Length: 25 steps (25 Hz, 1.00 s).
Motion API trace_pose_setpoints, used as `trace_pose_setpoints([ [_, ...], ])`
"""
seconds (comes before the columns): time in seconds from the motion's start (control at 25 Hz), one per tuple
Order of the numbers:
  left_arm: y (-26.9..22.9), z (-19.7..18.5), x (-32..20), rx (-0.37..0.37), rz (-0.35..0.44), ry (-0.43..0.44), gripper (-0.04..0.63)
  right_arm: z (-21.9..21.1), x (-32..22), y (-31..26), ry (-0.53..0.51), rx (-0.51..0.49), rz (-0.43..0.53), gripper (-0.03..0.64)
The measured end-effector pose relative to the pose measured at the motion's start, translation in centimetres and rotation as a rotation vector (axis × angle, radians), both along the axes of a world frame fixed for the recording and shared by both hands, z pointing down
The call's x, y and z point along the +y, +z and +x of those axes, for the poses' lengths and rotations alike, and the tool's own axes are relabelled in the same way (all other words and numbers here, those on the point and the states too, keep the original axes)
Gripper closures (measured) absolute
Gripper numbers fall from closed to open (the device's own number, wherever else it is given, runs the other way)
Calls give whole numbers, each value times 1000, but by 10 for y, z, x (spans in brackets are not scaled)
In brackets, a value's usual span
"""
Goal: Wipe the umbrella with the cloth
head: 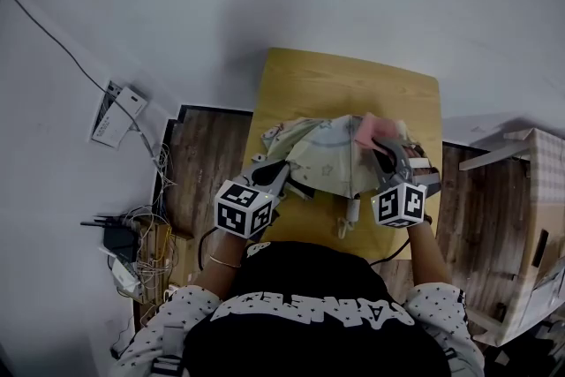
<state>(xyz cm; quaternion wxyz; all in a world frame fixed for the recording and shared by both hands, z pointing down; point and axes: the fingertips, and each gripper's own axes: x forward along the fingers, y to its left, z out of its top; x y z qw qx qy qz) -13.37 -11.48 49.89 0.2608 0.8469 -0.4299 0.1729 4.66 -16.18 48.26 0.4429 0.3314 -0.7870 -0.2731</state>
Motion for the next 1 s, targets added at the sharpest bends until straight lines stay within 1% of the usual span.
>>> trace_pose_setpoints([
  [0.44,0,2,-5,-9,2,14,591,7,21,22,17,-9,-83,583],
  [1.0,1,2,-5,-10,2,32,591,-2,50,36,-1,-34,-146,583],
])
